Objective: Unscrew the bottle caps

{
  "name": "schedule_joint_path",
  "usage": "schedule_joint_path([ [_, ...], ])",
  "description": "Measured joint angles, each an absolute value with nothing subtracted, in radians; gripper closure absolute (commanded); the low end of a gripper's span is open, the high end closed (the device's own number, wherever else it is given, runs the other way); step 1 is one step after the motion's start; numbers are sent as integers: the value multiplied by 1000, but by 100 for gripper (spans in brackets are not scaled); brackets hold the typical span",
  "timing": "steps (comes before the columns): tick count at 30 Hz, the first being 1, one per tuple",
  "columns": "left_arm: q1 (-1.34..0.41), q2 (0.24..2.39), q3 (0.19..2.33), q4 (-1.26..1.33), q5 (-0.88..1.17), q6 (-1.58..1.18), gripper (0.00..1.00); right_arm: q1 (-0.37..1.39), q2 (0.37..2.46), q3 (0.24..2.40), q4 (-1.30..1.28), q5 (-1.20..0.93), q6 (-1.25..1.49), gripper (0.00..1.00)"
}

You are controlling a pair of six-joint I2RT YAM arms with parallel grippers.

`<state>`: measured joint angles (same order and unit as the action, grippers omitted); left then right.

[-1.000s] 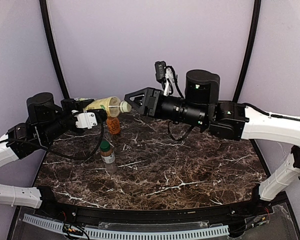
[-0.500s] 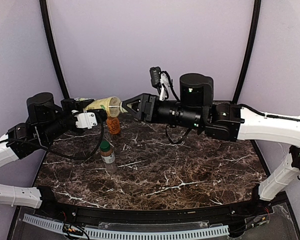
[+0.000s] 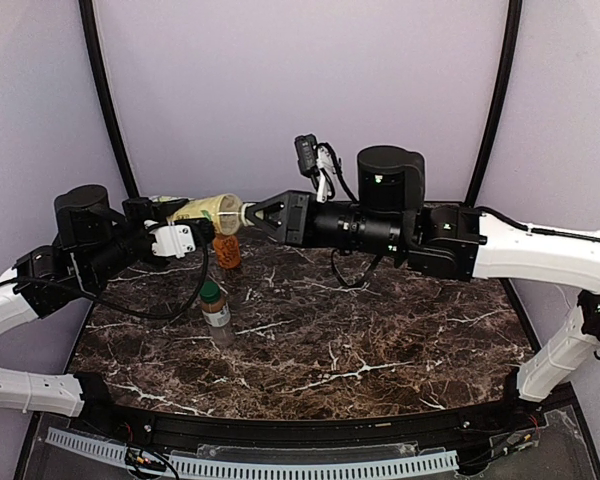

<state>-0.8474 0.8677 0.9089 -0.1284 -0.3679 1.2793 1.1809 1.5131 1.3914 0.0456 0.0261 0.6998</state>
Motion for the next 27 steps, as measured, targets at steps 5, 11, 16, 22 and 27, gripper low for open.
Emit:
schedule_joint_path([
  [5, -847, 868, 909, -129, -368, 1279, 87, 1172, 1513, 1394, 43, -15, 639, 100],
  [11, -847, 862, 924, -187, -343, 1261, 87, 1162, 1518, 1439, -52, -115, 305, 100],
  [16, -847, 859, 963, -311, -299, 1230, 88, 1184, 1518, 1462, -134, -119, -99, 100],
  [22, -847, 857, 965, -384, -268, 1206, 88, 1220, 1517, 1462, -184, -50, -487, 100],
  [27, -857, 865, 968, -393, -225, 1198, 88, 1244, 1462, 1381, -140, -1, -762, 100],
])
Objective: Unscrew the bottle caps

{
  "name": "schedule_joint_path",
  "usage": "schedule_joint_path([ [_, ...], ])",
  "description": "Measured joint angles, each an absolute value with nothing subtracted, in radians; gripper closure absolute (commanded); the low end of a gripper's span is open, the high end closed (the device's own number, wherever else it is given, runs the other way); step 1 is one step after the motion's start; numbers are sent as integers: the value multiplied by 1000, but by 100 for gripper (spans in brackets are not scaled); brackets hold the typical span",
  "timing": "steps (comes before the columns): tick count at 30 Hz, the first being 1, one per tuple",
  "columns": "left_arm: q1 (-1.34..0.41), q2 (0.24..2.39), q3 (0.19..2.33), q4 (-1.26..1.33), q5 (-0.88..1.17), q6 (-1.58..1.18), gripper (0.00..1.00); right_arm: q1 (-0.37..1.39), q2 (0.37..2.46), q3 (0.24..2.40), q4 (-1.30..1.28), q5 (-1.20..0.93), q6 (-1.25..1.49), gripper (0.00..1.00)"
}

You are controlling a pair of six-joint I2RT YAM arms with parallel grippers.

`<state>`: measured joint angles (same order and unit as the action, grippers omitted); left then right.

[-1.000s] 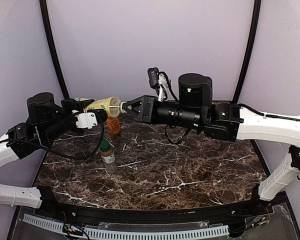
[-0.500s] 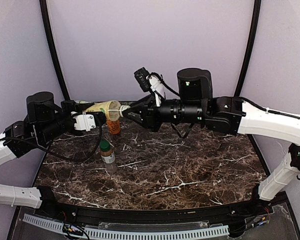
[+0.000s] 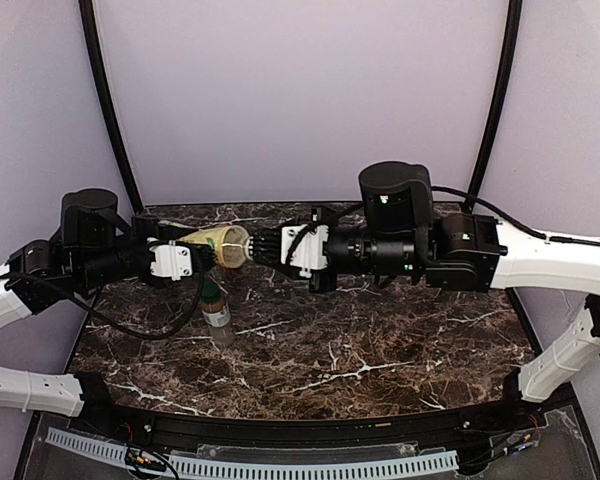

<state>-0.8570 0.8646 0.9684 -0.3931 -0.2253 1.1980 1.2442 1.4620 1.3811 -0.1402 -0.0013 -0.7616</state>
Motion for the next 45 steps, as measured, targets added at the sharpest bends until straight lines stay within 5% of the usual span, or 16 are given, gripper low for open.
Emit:
schedule_joint_path([
  [8, -884, 902, 968, -380, -130, 1198, 89, 1264, 1340, 1190, -12, -31, -1002, 100],
  [19, -882, 901, 968, -377, -121, 1196, 90, 1264, 1344, 1187, 10, -48, -1062, 100],
  [24, -872, 898, 980, -406, -128, 1179, 90, 1263, 1365, 1200, 19, -47, -1062, 61],
  [27, -866, 896, 990, -431, -141, 1163, 90, 1263, 1371, 1201, 32, -47, -1045, 46],
  [33, -851, 884, 1000, -464, -179, 1144, 90, 1263, 1370, 1212, 67, -51, -987, 33],
  [39, -851, 879, 1000, -461, -204, 1140, 90, 1259, 1356, 1222, 92, -27, -818, 2],
  [45, -851, 865, 951, -299, -300, 1203, 90, 1205, 1365, 1414, 46, 81, -188, 2],
])
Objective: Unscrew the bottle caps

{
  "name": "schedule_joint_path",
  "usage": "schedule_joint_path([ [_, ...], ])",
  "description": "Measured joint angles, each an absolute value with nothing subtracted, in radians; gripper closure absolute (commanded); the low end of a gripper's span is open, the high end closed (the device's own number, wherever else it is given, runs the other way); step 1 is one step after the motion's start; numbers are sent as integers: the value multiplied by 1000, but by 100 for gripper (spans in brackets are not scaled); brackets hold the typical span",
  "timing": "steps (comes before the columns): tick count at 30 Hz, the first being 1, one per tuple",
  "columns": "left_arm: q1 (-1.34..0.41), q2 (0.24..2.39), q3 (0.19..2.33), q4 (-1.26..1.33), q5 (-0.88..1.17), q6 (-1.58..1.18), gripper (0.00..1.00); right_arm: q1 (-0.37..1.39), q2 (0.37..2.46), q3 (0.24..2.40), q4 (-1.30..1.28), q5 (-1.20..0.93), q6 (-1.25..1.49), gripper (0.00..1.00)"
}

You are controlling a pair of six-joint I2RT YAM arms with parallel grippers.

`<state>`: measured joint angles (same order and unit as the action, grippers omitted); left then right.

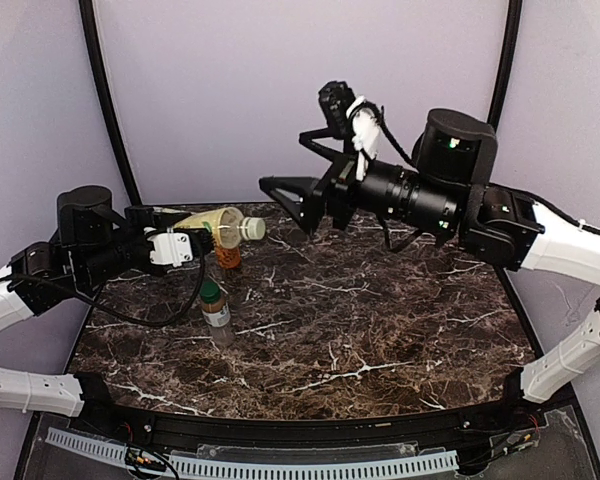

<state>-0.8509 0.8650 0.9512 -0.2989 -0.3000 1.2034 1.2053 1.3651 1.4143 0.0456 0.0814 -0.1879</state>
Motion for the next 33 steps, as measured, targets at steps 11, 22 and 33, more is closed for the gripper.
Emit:
schedule_joint_path([
  [11, -851, 870, 907, -59, -416, 1333, 90, 1164, 1456, 1462, -18, 81, 571, 26],
  [22, -851, 873, 904, -34, -427, 1351, 90, 1157, 1503, 1462, -44, 26, 708, 41],
  [33, -849, 876, 900, -32, -427, 1353, 90, 1143, 1546, 1463, -2, -24, 718, 82],
])
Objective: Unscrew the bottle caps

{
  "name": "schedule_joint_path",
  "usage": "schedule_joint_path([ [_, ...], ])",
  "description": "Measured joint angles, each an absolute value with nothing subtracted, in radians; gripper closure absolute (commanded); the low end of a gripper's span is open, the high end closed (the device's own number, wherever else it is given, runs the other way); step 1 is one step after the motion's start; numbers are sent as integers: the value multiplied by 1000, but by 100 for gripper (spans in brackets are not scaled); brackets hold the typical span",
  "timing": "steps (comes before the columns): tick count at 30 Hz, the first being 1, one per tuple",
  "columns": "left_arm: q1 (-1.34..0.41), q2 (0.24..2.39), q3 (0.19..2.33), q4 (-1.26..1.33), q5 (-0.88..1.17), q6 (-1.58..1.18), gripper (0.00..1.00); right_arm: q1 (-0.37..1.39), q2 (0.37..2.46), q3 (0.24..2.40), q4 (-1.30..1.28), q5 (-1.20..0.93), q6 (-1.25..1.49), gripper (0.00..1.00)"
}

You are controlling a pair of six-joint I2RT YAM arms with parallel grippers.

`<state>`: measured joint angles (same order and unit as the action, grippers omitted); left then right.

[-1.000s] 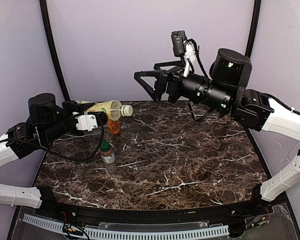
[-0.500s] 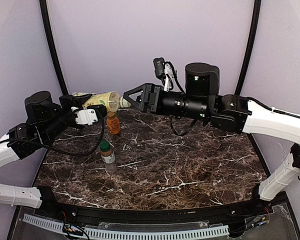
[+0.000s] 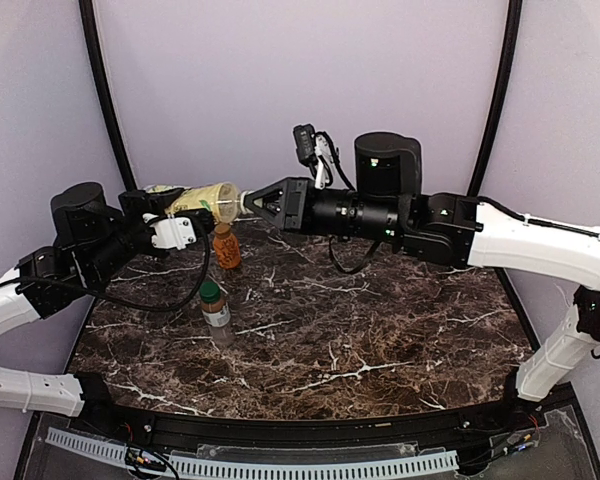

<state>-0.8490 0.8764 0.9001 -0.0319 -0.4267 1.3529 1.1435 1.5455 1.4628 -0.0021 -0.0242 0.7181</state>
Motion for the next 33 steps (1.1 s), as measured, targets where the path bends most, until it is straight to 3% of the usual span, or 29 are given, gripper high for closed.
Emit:
schedule_joint_path([
  [3, -849, 875, 900, -30, -426, 1350, 90, 1139, 1546, 1463, 10, -41, 710, 99],
  [4, -849, 875, 900, -30, -426, 1349, 90, 1138, 1547, 1463, 13, -52, 707, 100],
  [12, -847, 862, 900, -61, -418, 1334, 90, 1119, 1556, 1465, 14, -162, 503, 100],
  [21, -855, 843, 900, -238, -324, 1298, 92, 1163, 1424, 1314, -59, -236, -232, 100],
  [27, -852, 843, 900, -302, -318, 1297, 92, 1201, 1364, 1280, -69, -134, -583, 100],
  [33, -852, 836, 892, -309, -323, 1281, 91, 1136, 1343, 1279, -78, 110, -596, 100],
])
